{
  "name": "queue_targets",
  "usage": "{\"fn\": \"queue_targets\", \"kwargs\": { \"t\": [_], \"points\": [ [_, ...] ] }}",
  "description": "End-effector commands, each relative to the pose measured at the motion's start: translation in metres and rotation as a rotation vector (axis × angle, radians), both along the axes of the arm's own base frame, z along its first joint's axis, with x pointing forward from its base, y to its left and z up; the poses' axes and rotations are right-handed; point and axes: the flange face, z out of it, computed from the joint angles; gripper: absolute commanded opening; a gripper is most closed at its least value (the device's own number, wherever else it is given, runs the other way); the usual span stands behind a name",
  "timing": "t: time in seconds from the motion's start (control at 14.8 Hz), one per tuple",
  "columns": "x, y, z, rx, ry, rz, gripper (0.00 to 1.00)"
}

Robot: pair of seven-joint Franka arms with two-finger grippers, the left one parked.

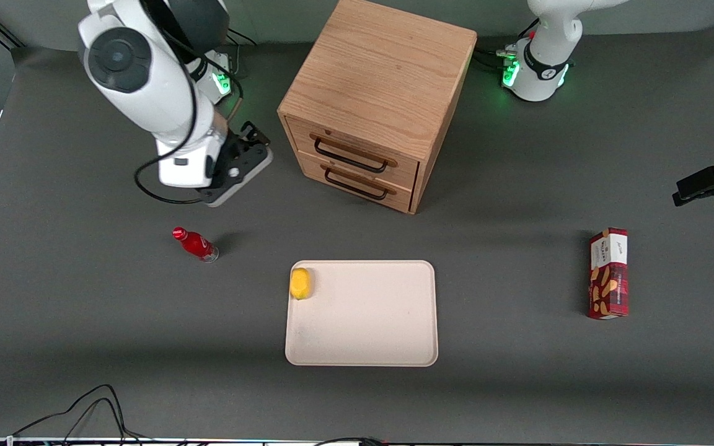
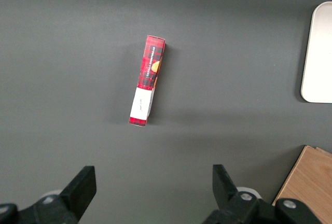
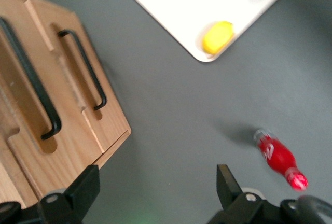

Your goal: Open upper drawer

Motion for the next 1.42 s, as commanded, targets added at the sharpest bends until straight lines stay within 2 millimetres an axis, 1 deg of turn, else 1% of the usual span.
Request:
{"fn": "queue_targets", "kwargs": {
  "t": [0.0,0.14,0.2,0.27,0.34,0.41,0.54,0.61,0.75,0.81,0.88,0.95,1.08,1.15,1.36],
  "points": [
    [0.017,0.027,-0.010,0.093,0.010,0.149,1.00],
    [0.014,0.051,-0.017,0.137,0.028,0.181,1.00],
    [0.013,0.060,-0.016,0.154,0.003,0.190,1.00],
    [0.012,0.071,-0.022,0.166,0.002,0.197,1.00],
    [0.009,0.081,-0.034,0.171,0.018,0.213,1.00],
    [0.007,0.088,-0.040,0.176,0.029,0.224,1.00],
    [-0.003,0.105,-0.044,0.186,0.028,0.250,1.00],
    [-0.008,0.113,-0.054,0.185,0.046,0.264,1.00],
    [-0.010,0.120,-0.065,0.191,0.055,0.271,1.00],
    [-0.014,0.125,-0.064,0.201,0.055,0.278,1.00],
    [-0.016,0.129,-0.068,0.205,0.065,0.287,1.00],
    [-0.015,0.129,-0.074,0.205,0.075,0.286,1.00],
    [-0.024,0.142,-0.079,0.208,0.077,0.308,1.00],
    [-0.026,0.143,-0.084,0.208,0.077,0.309,1.00],
    [-0.023,0.144,-0.093,0.216,0.076,0.303,1.00]
  ]
}}
